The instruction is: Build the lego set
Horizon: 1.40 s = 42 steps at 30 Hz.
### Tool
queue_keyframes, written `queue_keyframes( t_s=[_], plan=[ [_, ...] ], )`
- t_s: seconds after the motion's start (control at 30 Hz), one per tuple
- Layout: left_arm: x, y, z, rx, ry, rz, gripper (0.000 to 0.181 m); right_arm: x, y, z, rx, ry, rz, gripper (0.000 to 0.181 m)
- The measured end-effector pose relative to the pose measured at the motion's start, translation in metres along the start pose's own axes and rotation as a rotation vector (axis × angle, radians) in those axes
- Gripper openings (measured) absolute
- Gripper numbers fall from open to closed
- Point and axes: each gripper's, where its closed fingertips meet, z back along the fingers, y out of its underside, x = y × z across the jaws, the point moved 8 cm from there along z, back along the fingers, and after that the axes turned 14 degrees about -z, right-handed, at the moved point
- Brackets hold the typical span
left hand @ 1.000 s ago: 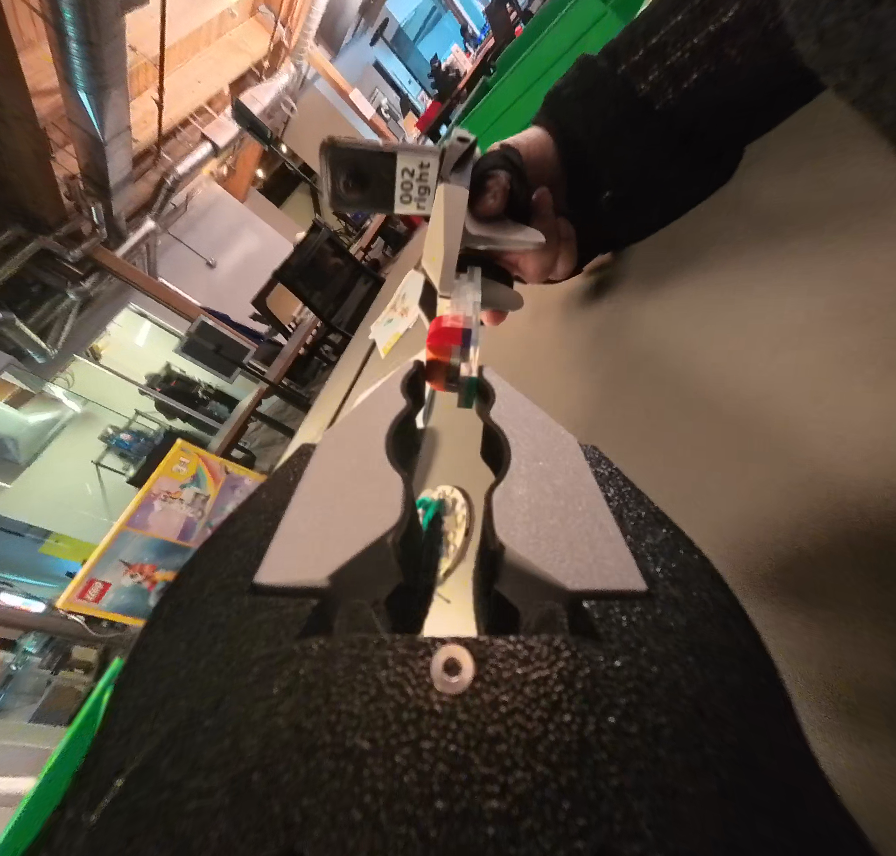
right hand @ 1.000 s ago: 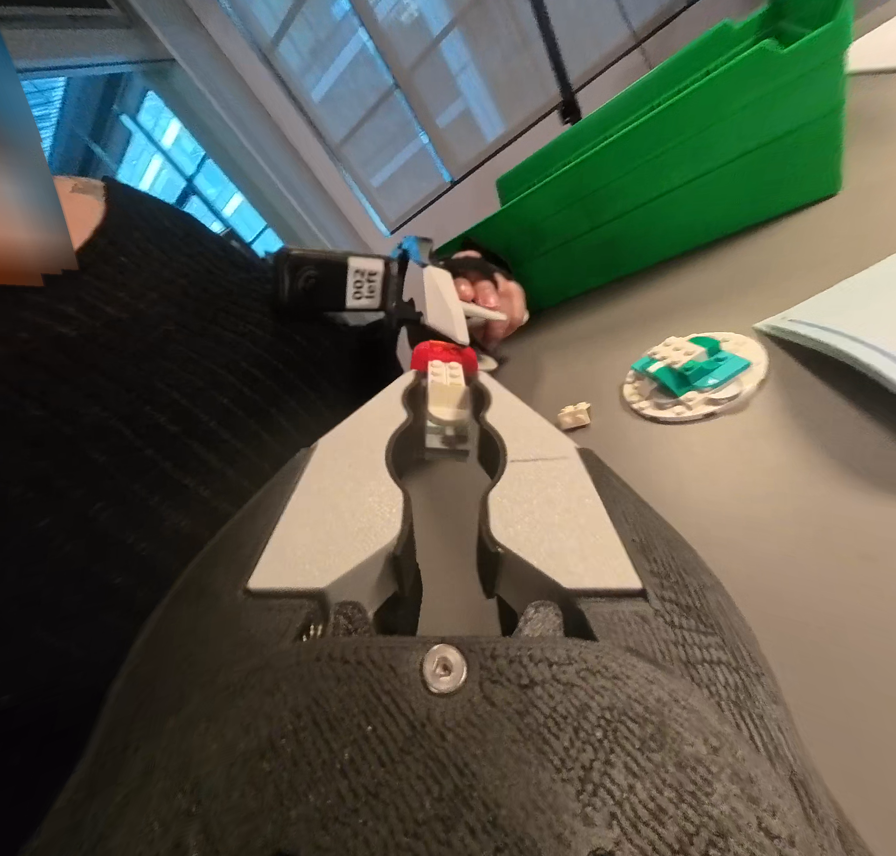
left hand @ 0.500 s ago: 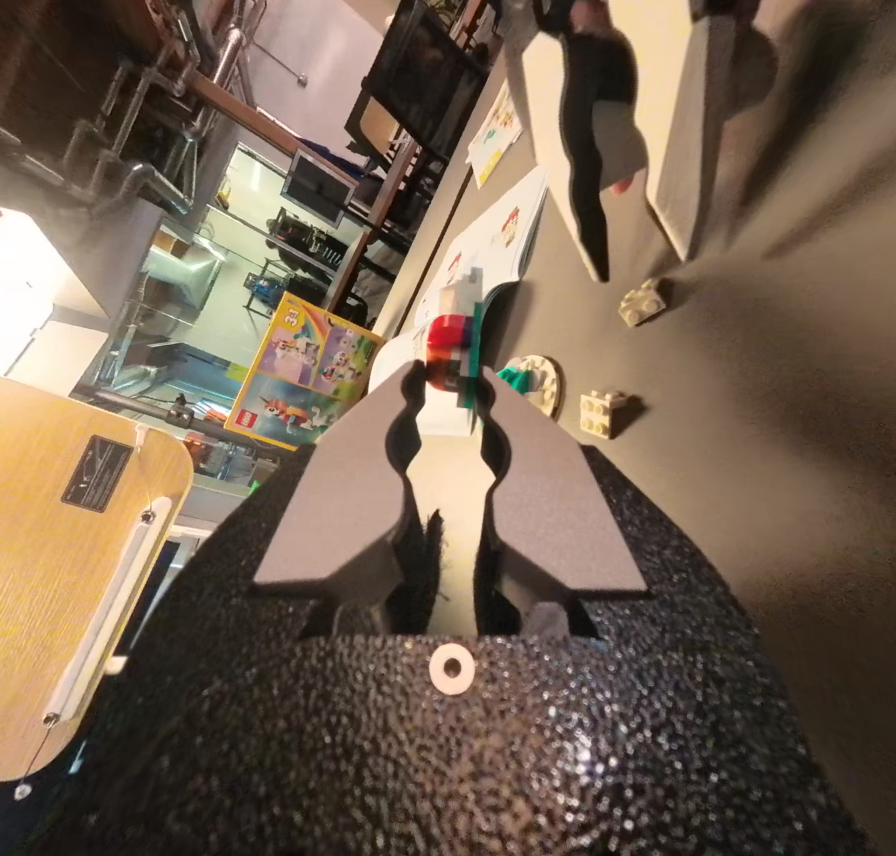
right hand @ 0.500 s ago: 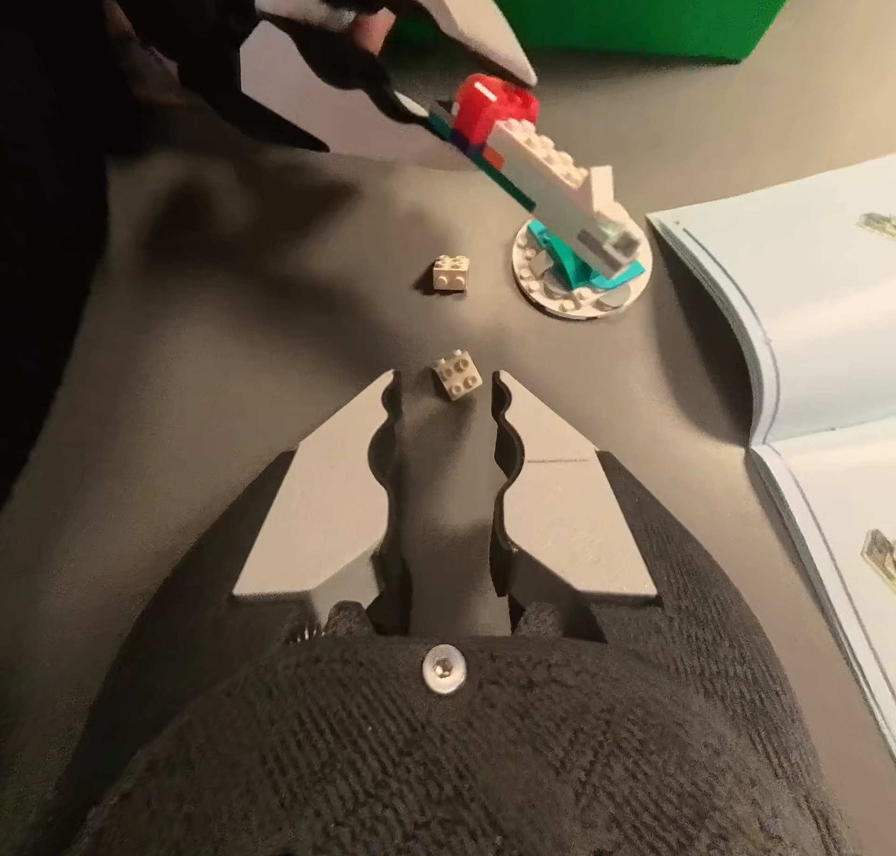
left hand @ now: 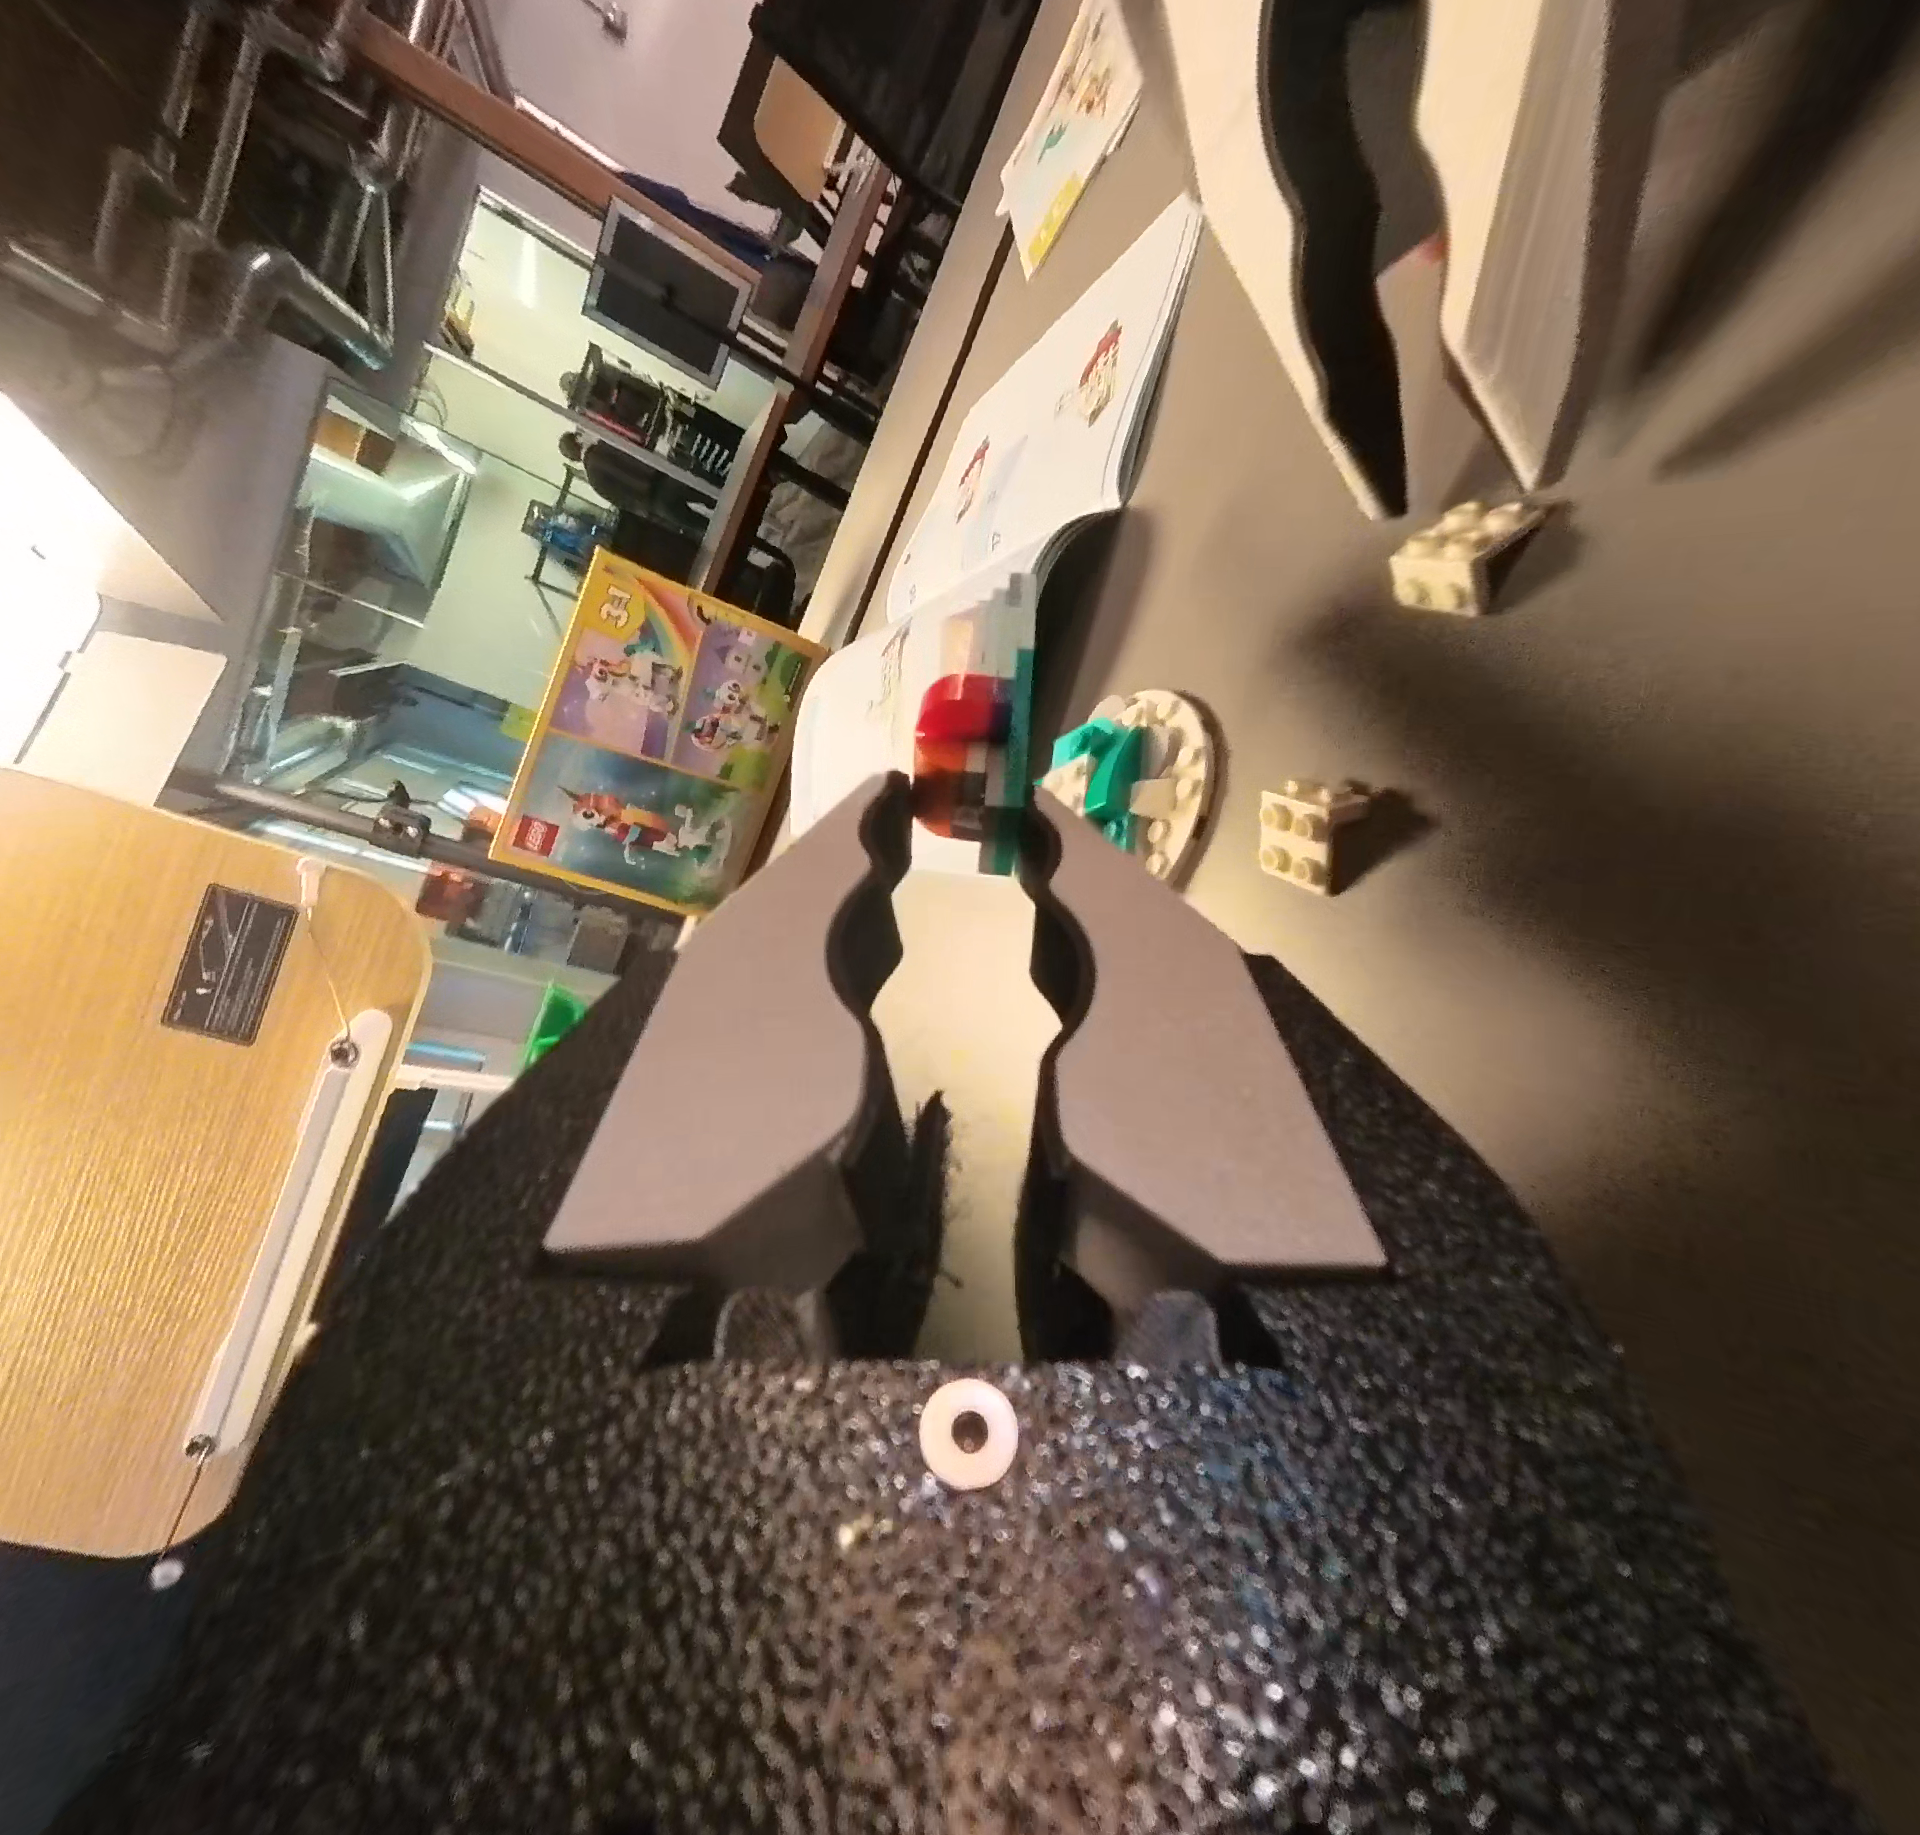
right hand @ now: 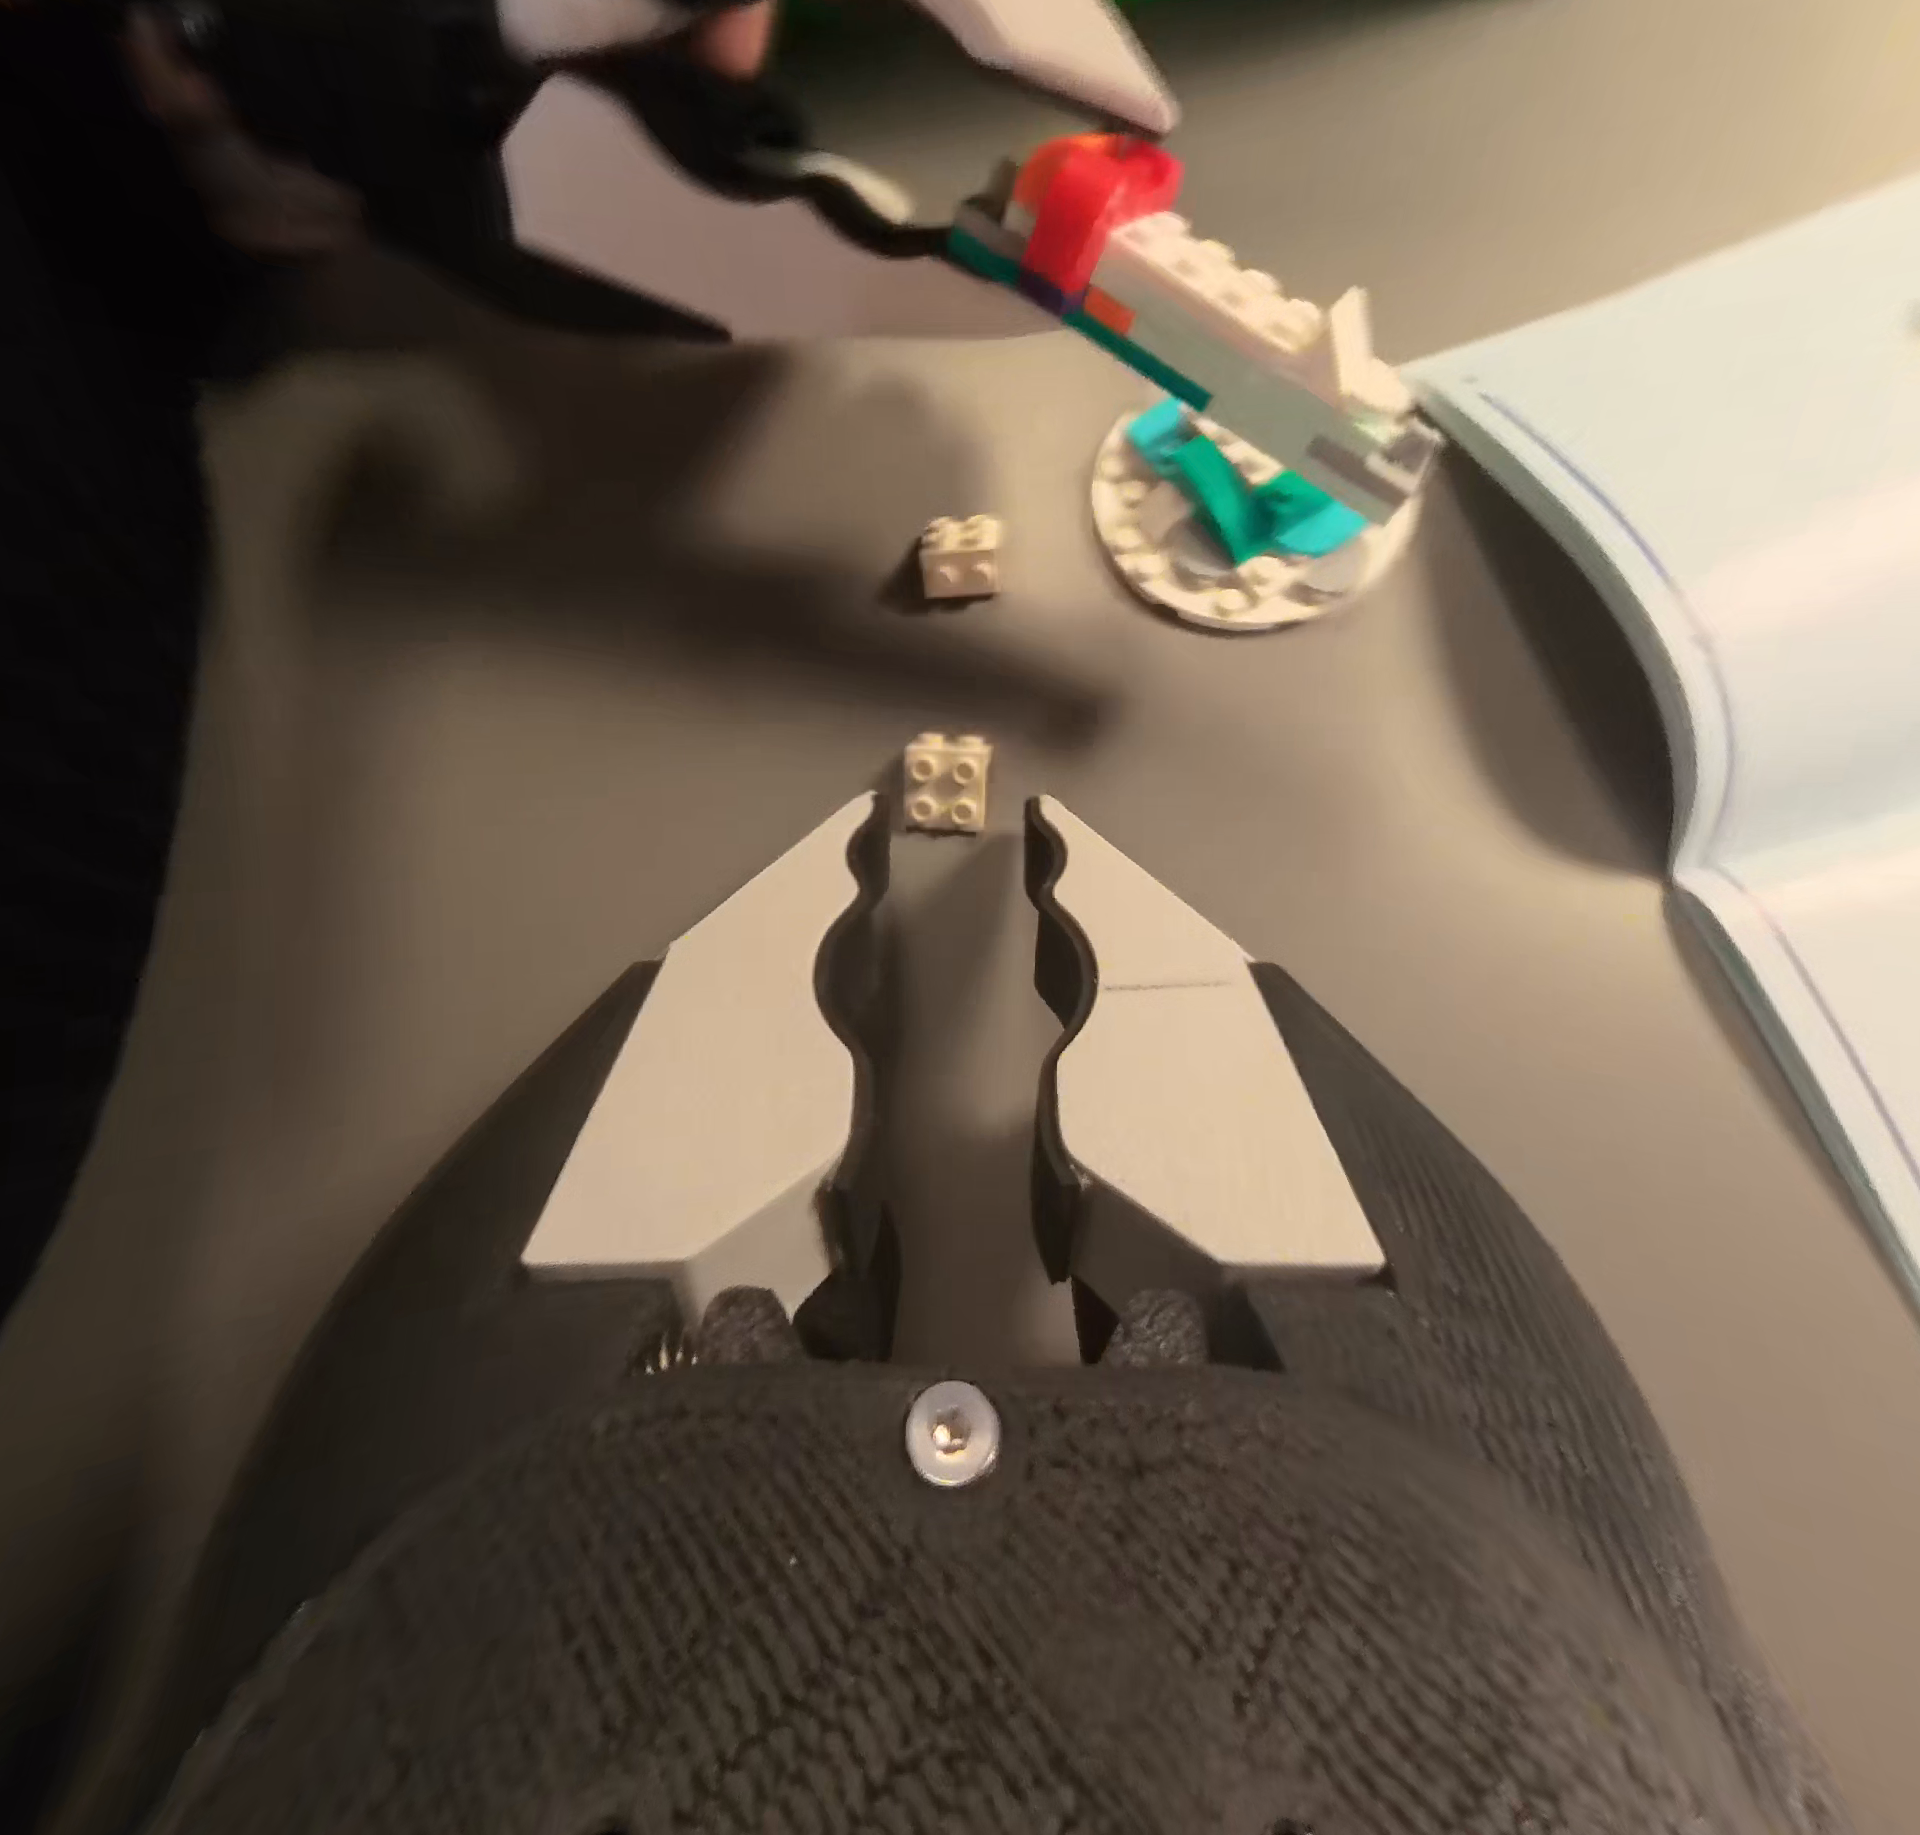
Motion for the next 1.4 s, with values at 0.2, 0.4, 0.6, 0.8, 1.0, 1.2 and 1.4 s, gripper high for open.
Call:
queue_keyframes(
  t_s=[0.2, 0.4, 0.6, 0.8, 1.0, 1.2, 1.4],
  plan=[
    [-0.004, 0.0, -0.006, 0.075, 0.013, 0.022, 0.018, 0.009, 0.007, -0.005, -0.068, 0.081, -0.014, 0.023],
    [-0.004, -0.001, -0.007, 0.096, 0.013, 0.035, 0.018, 0.012, 0.006, -0.007, -0.068, 0.115, -0.031, 0.014],
    [0.002, -0.008, -0.009, 0.086, -0.028, 0.128, 0.018, 0.011, -0.03, 0.016, -0.377, 0.216, -0.126, 0.014],
    [0.003, -0.011, -0.01, 0.097, -0.061, 0.097, 0.018, 0.016, -0.058, 0.027, -0.492, 0.295, -0.16, 0.014],
    [0.003, -0.017, -0.008, 0.074, -0.098, 0.038, 0.018, 0.01, -0.064, 0.019, -0.43, 0.297, -0.21, 0.014],
    [0.003, -0.018, -0.007, 0.066, -0.112, 0.018, 0.018, 0.011, -0.067, 0.015, -0.373, 0.286, -0.217, 0.014],
    [0.003, -0.02, -0.006, 0.064, -0.118, -0.007, 0.018, 0.01, -0.067, 0.014, -0.324, 0.264, -0.241, 0.014]
  ],
)
